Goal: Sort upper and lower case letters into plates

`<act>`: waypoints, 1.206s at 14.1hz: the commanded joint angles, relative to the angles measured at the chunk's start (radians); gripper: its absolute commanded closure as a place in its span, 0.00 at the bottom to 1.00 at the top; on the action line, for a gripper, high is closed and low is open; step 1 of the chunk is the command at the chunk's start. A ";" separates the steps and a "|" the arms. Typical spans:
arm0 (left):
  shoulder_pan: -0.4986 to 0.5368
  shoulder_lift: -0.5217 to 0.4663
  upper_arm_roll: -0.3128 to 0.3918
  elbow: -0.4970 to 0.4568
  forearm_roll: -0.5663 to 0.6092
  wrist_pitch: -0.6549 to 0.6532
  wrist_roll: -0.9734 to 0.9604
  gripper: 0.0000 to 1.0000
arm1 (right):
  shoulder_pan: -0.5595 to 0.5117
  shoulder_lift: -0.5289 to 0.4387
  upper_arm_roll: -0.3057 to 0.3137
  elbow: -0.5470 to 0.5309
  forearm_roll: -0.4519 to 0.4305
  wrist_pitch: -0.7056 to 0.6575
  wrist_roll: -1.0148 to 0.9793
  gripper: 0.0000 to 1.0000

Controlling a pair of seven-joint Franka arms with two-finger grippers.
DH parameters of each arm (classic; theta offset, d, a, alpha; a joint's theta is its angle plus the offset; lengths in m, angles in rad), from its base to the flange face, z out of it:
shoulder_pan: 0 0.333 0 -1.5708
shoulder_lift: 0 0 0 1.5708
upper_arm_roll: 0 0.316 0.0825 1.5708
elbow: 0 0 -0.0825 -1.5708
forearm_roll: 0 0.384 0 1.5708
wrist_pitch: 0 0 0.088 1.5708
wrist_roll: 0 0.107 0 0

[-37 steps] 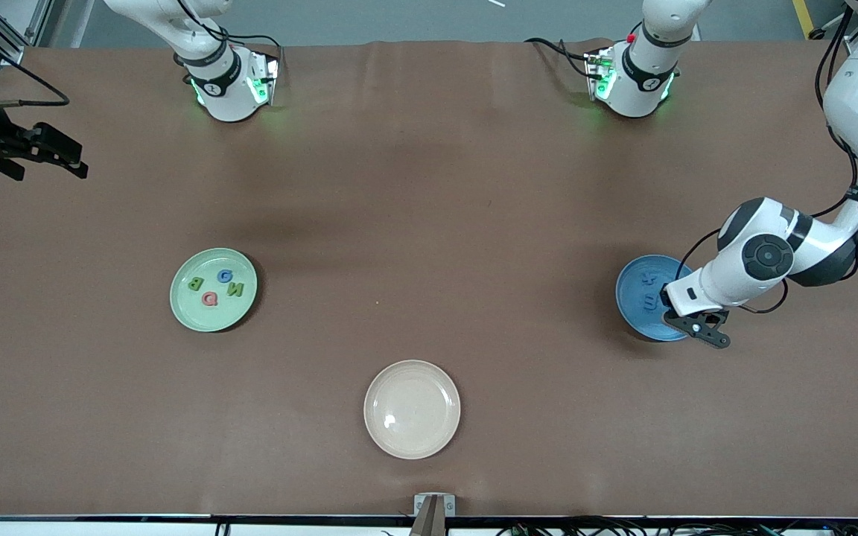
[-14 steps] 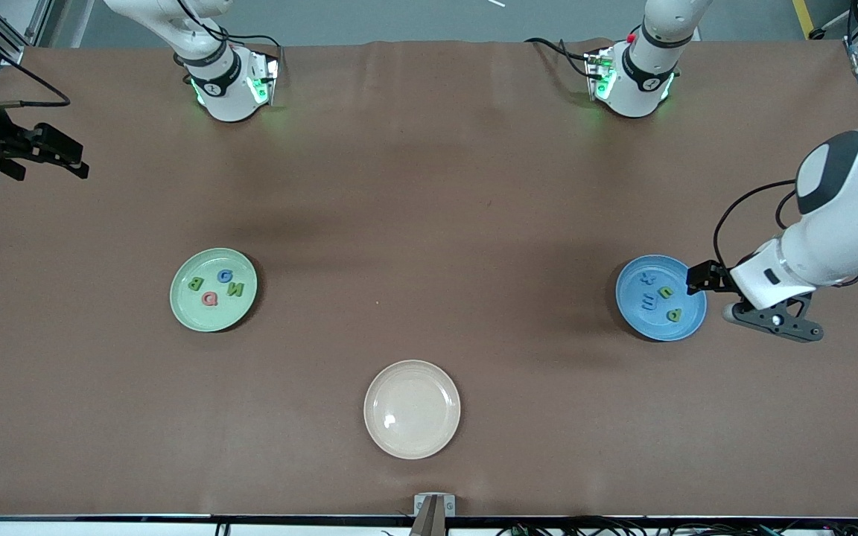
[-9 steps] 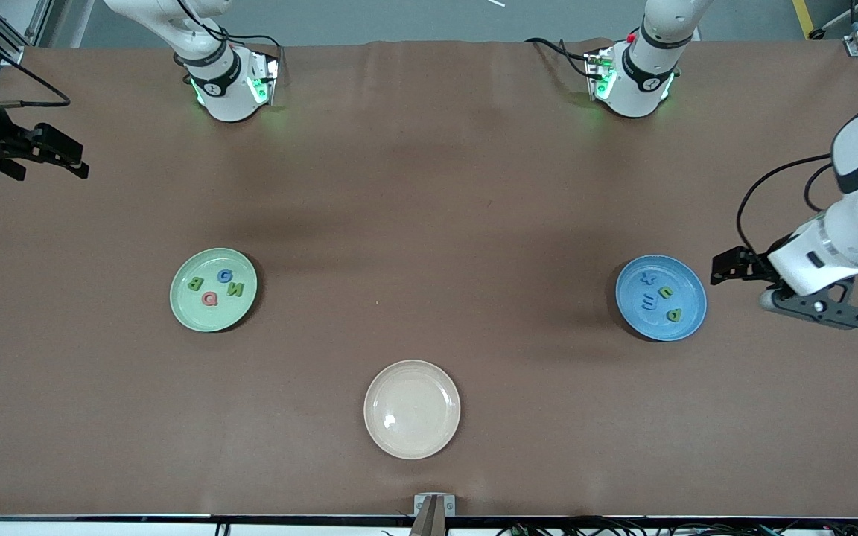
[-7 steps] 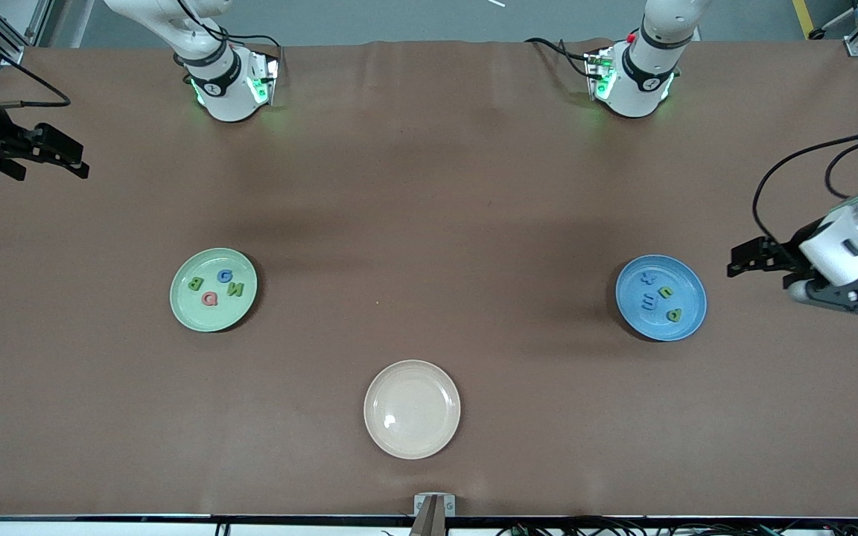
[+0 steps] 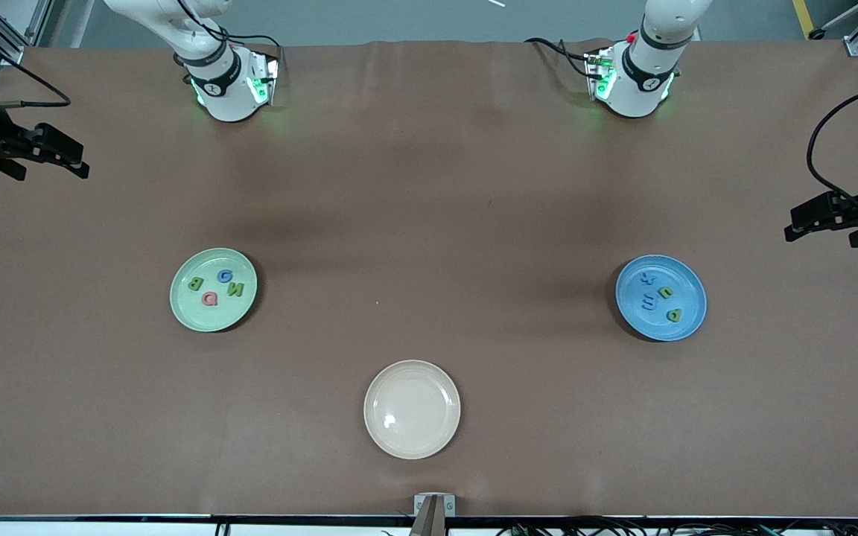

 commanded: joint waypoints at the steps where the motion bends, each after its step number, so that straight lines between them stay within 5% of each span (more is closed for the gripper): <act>1: -0.002 -0.044 0.014 0.001 -0.013 -0.060 -0.032 0.00 | -0.003 -0.030 0.002 -0.025 -0.009 0.004 0.006 0.00; 17: -0.002 -0.092 0.010 0.027 -0.069 -0.061 -0.036 0.00 | -0.003 -0.028 0.002 -0.027 -0.008 0.004 0.006 0.00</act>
